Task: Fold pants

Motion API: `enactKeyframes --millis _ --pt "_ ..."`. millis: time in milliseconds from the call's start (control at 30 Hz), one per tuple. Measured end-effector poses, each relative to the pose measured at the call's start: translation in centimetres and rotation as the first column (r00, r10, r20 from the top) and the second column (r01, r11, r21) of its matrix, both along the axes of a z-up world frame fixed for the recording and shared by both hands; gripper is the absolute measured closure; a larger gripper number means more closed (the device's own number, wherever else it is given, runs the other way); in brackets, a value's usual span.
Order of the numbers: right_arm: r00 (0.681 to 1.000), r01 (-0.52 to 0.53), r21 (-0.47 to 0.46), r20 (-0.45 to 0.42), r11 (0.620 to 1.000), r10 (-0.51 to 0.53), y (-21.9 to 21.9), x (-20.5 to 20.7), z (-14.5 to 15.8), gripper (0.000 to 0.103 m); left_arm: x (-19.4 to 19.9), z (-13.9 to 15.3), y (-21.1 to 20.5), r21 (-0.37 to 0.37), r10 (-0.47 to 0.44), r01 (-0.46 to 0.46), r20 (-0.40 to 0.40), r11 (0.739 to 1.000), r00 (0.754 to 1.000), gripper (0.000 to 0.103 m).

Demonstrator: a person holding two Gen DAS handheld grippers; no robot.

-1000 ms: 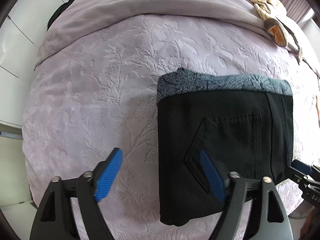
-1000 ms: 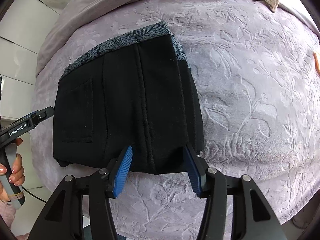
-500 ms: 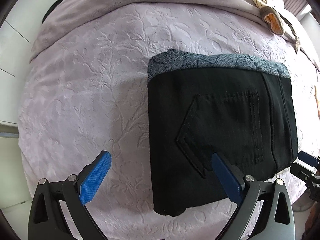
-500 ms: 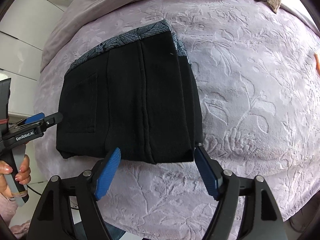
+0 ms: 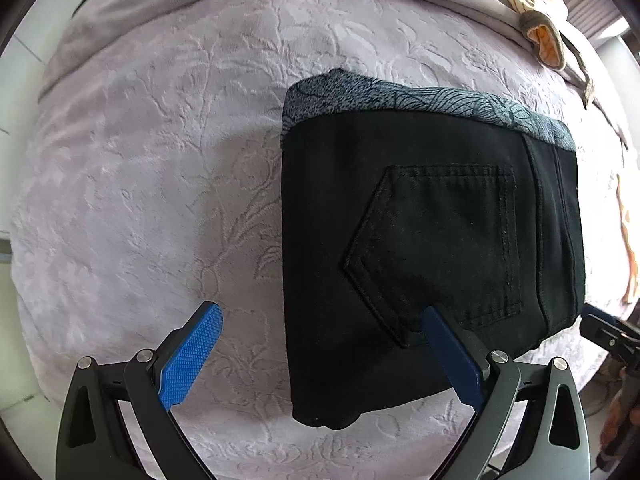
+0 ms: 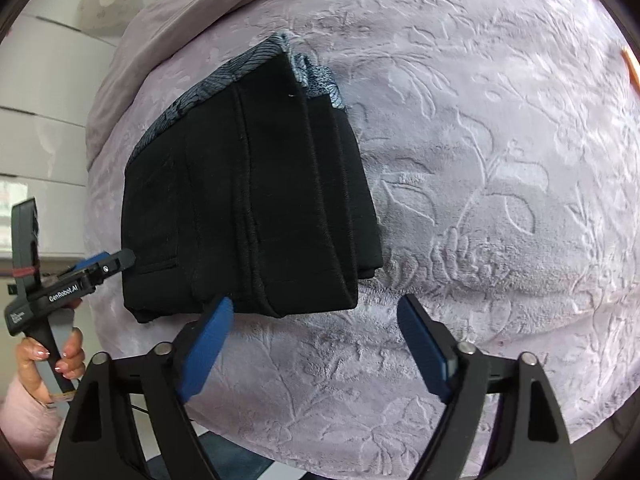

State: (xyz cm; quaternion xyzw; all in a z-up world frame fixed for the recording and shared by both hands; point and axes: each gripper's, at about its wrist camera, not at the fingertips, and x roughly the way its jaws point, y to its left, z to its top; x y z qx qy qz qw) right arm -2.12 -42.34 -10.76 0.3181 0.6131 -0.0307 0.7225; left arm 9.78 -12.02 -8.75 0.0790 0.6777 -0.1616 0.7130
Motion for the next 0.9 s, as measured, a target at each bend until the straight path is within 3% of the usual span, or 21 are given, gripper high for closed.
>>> enactKeyframes --millis 333,633,900 --pt "1.0 0.01 0.07 0.009 0.998 -0.01 -1.9 -0.2 -0.9 0.012 2.4 -1.2 1.6 -0.082 0.002 -0.007 -0.063 0.997 0.998 0.002" --pt "0.999 -0.032 0.092 0.028 0.995 0.03 -3.6 1.4 -1.3 0.012 6.2 -3.0 2.2 -0.123 0.004 -0.013 -0.071 0.992 0.997 0.002" --pt "0.988 -0.102 0.243 0.135 0.965 0.071 -4.9 3.5 -3.0 0.012 9.0 -5.2 1.5 -0.258 -0.075 0.043 -0.113 0.965 0.991 0.002"
